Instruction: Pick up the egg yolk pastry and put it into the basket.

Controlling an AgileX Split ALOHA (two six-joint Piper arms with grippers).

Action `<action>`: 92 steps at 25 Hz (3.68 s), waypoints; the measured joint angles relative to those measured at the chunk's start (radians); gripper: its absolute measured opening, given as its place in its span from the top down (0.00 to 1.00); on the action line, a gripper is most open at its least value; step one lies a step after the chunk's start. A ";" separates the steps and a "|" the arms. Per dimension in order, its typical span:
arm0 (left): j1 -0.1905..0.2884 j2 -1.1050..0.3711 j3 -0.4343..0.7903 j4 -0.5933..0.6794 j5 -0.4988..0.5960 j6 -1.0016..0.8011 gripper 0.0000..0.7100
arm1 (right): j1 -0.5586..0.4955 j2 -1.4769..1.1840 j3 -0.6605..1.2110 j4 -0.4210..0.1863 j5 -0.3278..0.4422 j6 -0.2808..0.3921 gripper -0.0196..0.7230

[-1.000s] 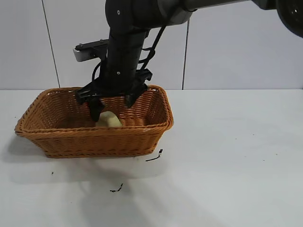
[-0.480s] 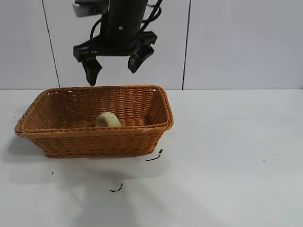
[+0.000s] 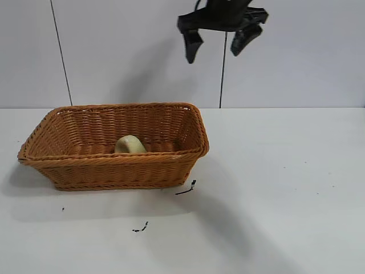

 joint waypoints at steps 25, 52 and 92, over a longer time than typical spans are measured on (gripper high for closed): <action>0.000 0.000 0.000 0.000 0.000 0.000 0.02 | -0.073 -0.709 0.681 0.000 0.001 0.040 0.04; 0.000 0.000 0.000 0.000 0.000 0.000 0.02 | -0.073 -2.199 1.904 0.077 -0.181 -0.022 0.04; 0.000 0.000 0.000 0.000 0.000 0.000 0.02 | -0.178 -2.363 1.903 0.088 -0.181 -0.023 0.04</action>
